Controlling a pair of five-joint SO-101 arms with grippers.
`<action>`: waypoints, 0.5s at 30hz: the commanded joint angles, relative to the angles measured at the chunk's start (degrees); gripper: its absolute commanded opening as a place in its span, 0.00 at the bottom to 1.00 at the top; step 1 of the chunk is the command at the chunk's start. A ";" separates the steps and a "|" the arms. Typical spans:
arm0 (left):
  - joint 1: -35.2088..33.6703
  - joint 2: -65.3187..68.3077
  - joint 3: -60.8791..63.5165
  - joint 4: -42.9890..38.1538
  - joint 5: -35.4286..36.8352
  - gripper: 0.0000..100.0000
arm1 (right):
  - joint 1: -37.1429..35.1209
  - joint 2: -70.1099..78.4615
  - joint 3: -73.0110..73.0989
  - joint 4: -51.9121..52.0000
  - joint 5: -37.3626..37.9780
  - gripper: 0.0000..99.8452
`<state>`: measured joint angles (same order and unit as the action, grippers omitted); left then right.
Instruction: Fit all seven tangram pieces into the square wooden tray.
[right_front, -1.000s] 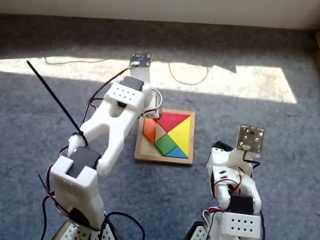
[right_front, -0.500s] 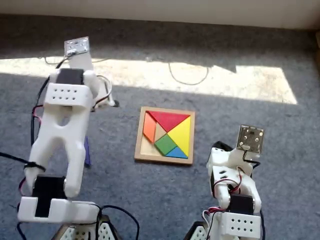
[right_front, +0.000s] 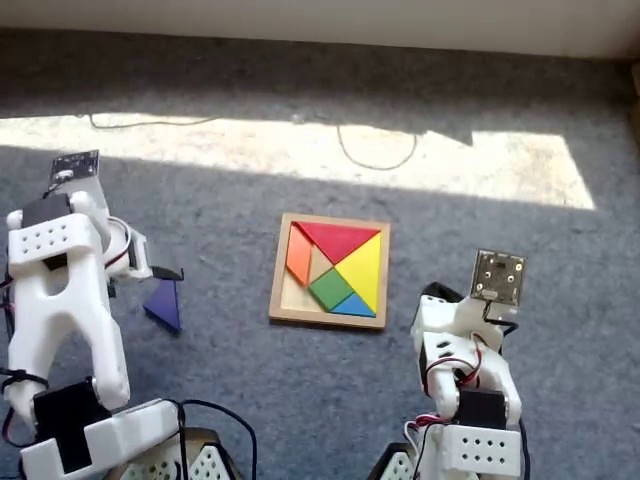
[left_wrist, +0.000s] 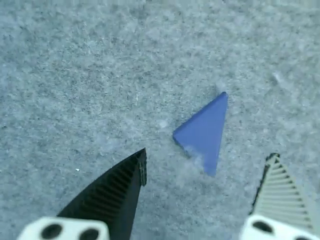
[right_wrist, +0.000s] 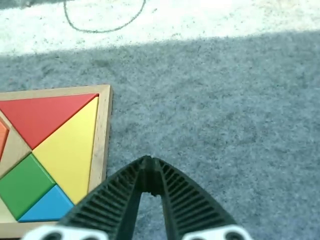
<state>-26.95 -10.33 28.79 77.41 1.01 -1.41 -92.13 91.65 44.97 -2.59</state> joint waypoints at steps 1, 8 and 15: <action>-2.77 -2.15 5.85 -7.47 -3.52 0.34 | -0.57 -1.10 -2.86 -1.45 -0.18 0.01; -1.71 -2.07 14.55 -18.02 -4.48 0.34 | -0.57 -1.10 -2.86 -1.45 -0.18 0.01; -1.27 2.77 13.93 -21.98 -4.48 0.30 | -0.57 -1.10 -2.86 -1.45 -0.18 0.01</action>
<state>-28.79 -10.33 45.58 56.66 -3.21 -1.41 -92.13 91.65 44.97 -2.59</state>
